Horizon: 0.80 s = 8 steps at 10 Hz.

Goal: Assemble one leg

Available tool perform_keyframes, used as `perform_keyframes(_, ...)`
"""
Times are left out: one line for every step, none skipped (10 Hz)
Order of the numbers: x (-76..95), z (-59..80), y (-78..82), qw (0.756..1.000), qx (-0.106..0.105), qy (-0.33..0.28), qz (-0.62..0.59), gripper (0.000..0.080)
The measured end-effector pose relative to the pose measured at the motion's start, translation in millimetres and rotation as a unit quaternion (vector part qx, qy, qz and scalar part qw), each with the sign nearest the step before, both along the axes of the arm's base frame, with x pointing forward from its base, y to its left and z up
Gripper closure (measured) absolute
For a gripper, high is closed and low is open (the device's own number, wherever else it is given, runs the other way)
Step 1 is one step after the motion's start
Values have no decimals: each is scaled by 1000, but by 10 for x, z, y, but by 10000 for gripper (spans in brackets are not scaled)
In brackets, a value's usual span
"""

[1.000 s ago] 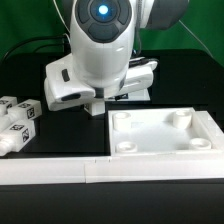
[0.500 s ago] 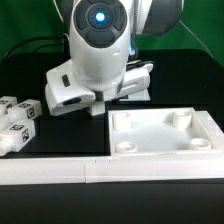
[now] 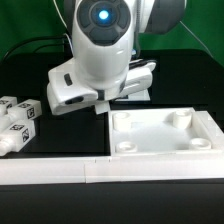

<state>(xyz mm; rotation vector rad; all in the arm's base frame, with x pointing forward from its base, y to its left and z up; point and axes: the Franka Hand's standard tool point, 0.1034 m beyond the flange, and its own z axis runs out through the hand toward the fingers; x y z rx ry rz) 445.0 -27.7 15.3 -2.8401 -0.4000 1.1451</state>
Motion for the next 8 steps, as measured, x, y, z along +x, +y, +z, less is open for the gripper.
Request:
perform_keyframes(77, 115, 87, 1000, -8, 0, -5, 515)
perform_keyframes(175, 291, 162, 1000, -16, 6, -7, 515)
perform_keyframes(349, 477, 224, 1000, -10, -10, -13, 515)
perform_keyframes(527, 702, 284, 999, 0, -46, -24, 515)
perform_keyframes(710, 960, 324, 997, 4, -76, -28, 515)
perform_keyframes(816, 1039, 328, 995, 8, -95, -33, 515)
perform_keyframes(920, 974, 297, 990, 13, -137, -42, 515)
perform_keyframes(945, 992, 277, 983, 15, -179, -43, 514)
